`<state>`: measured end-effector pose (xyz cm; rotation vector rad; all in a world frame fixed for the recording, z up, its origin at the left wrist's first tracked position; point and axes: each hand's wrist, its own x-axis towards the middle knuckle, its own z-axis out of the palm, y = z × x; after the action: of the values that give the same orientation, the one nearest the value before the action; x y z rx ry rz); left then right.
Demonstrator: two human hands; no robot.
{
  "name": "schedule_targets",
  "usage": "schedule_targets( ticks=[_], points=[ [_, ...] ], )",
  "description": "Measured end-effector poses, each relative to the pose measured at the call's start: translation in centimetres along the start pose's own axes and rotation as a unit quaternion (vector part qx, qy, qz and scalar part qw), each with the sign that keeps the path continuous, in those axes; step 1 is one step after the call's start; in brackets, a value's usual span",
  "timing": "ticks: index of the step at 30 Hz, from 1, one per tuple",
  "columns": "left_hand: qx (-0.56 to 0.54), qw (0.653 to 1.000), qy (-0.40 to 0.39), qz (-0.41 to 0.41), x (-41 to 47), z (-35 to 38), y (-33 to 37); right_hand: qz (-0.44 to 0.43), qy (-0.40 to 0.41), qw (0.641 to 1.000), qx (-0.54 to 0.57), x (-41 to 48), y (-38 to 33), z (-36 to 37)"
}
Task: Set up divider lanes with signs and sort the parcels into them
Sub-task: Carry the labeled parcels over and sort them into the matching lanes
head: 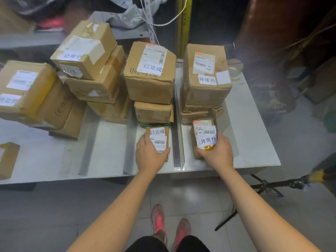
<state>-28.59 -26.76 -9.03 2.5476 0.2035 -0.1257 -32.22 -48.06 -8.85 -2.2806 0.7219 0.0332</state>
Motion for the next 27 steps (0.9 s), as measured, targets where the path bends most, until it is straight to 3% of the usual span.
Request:
schedule_targets(
  ticks=[8,13,18,27],
  points=[
    [0.019,0.995,0.013,0.098,-0.7,-8.6,1.6,-0.202,-0.042,0.977,-0.052,-1.8,-7.8,-2.3],
    [0.124,0.98,0.06,0.144,-1.4,-15.0,-0.3,-0.297,-0.059,0.946,-0.115,-4.3,-13.4,-1.4],
    [0.229,0.959,0.099,0.135,-2.4,-21.3,-5.2,-0.35,-0.085,0.915,-0.18,-7.9,-18.5,0.5],
    [0.241,0.962,0.106,0.076,-4.9,-32.3,-20.4,-0.388,-0.093,0.885,-0.241,-18.0,-28.3,9.1]
  ],
)
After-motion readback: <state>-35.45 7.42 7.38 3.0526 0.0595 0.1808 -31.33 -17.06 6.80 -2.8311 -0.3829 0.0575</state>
